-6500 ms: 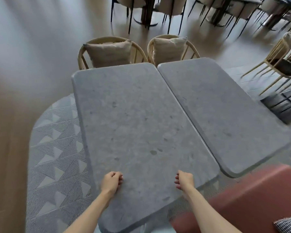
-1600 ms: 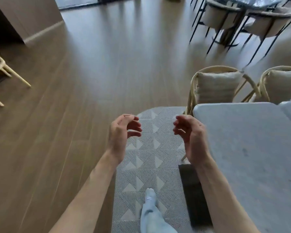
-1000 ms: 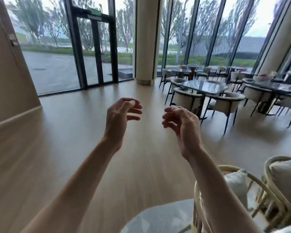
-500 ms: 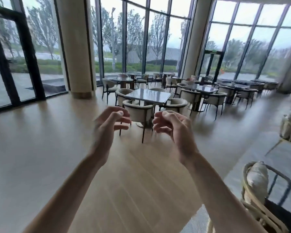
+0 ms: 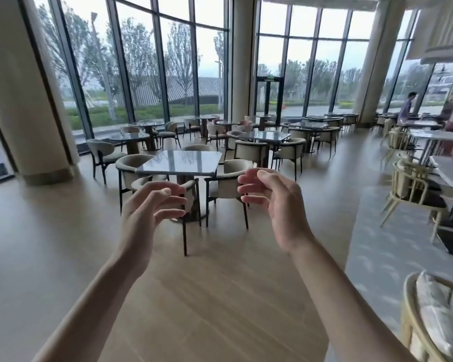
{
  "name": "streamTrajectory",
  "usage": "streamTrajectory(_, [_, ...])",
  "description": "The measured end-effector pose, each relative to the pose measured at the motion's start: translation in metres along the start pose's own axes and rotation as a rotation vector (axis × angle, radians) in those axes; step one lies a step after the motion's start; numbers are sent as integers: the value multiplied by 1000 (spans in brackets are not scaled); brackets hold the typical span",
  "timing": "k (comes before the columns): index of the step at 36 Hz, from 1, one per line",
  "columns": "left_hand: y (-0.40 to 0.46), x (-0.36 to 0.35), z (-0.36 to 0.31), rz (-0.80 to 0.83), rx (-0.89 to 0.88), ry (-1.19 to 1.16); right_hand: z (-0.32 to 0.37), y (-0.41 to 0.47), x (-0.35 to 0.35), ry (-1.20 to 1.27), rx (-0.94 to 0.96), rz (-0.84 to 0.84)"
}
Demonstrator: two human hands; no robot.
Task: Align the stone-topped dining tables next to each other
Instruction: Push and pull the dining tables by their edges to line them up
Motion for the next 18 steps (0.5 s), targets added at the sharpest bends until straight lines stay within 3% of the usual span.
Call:
streamTrajectory(10, [211,-83,155,67,27,-147,-112,198,14,-49,79,-203])
streamTrajectory(14, [289,-148,251,160,146,-221,-172,290,32,-110,101,-317])
streamTrajectory(18, [354,-213,306,265,250,-254,-201,356,51,-172,88,-441])
Point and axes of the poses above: each hand's wrist, its own y-axis towards the middle knuckle, its own x-axis out of the back of the hand, z = x × y, the point moved 2 cm from there along y, towards the middle knuckle, and after that the axes turned 10 degrees about -z, right-handed, at the moved point
